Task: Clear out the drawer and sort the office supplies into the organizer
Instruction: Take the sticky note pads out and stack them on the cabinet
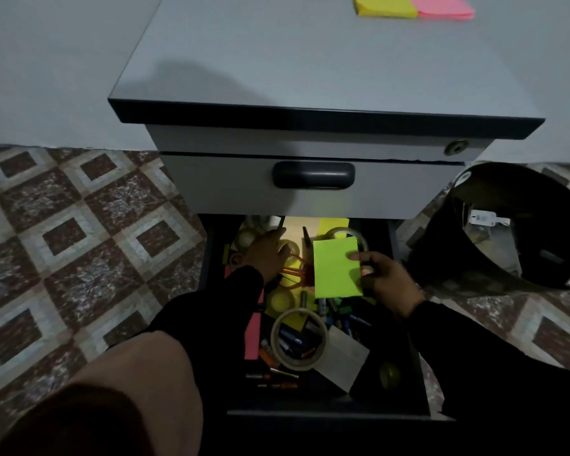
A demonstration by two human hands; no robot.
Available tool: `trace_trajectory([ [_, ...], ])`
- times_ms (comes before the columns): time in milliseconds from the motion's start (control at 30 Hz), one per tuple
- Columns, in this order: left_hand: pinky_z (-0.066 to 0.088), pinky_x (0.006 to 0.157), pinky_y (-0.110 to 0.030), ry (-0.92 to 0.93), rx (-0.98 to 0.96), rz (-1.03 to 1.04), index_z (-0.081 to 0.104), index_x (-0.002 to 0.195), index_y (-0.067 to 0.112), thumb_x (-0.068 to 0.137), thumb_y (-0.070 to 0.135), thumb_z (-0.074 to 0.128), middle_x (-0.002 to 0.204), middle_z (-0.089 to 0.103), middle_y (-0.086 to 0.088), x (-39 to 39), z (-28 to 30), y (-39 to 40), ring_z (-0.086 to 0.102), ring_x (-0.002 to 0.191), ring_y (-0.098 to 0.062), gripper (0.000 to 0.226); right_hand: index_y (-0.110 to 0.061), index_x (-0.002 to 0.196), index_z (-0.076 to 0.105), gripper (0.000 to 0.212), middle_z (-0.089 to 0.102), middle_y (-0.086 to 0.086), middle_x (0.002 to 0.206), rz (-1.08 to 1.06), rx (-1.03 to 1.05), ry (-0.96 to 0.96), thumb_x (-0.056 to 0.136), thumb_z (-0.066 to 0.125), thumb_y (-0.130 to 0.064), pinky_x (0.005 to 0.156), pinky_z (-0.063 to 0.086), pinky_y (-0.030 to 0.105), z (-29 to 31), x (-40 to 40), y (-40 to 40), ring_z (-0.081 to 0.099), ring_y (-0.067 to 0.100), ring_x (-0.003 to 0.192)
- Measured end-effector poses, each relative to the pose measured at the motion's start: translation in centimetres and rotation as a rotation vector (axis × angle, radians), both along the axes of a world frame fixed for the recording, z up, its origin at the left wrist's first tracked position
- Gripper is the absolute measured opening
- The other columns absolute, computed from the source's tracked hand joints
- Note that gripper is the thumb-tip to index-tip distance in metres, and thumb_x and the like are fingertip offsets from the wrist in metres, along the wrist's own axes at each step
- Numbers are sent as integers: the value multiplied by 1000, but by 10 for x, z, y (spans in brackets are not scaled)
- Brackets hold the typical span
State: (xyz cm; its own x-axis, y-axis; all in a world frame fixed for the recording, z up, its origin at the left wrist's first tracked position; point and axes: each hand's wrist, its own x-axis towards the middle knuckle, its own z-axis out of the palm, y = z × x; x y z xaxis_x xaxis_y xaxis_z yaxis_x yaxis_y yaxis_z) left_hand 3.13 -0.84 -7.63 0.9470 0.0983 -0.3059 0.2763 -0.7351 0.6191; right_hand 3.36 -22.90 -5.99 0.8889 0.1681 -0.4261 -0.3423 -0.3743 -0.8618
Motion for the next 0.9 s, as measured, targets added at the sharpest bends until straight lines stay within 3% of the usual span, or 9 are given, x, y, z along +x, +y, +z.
trace_trajectory([
  [100,24,107,-24,57,15,-20,29,146,10,99,20,42,152,30,-10,12,-9,-6,30,139,-23,49,-11,104,58,44,52,2,95,-37,12,-15,84,35,20,57,38,22,-8,3,-1,45,14,68],
  [233,22,111,-28,141,93,-89,23,149,12,100,24,36,156,20,-8,18,-24,-8,23,142,-24,51,-12,101,58,46,53,13,106,-73,14,-27,82,33,21,57,39,22,-17,6,1,47,15,73],
  [300,28,109,-31,177,126,-86,32,144,8,100,24,35,151,30,-12,19,-30,-7,29,138,-28,47,-12,100,59,47,51,17,127,-83,30,-24,82,32,22,55,42,14,-22,7,4,50,17,89],
  [367,31,101,-31,177,116,-31,49,127,2,99,19,35,135,45,-18,20,-33,-7,38,128,-30,36,-11,101,60,47,44,18,139,-83,35,-21,82,32,23,56,42,13,-24,7,7,48,19,99],
  [467,34,94,-30,142,82,73,58,113,-3,99,16,33,123,53,-21,23,-31,-11,47,117,-30,34,-5,107,60,46,47,20,136,-91,50,-26,83,32,23,62,41,20,-26,10,10,49,20,95],
  [567,35,89,-25,99,-33,134,63,115,3,96,10,39,128,56,-16,27,-31,-17,51,117,-28,31,-14,102,60,48,48,16,135,-81,-10,-54,82,33,21,76,46,39,-35,14,7,50,23,99],
  [633,34,89,-22,64,-124,196,60,119,3,94,7,45,130,56,-14,28,-34,-18,51,119,-27,29,-18,99,60,49,51,14,131,-75,-51,-59,82,33,19,79,47,44,-40,14,5,52,25,98],
  [800,35,94,-22,51,-235,331,55,129,10,93,5,50,133,54,-12,32,-36,-10,50,121,-25,37,-10,97,57,46,53,10,99,-87,-18,-12,80,30,23,69,35,34,-38,13,6,46,25,83],
  [900,42,92,-30,42,-263,338,60,123,10,90,2,51,124,59,-14,32,-35,-9,55,114,-30,35,-14,98,58,47,53,7,105,-66,-75,-37,81,31,20,72,41,37,-40,15,4,50,25,89],
])
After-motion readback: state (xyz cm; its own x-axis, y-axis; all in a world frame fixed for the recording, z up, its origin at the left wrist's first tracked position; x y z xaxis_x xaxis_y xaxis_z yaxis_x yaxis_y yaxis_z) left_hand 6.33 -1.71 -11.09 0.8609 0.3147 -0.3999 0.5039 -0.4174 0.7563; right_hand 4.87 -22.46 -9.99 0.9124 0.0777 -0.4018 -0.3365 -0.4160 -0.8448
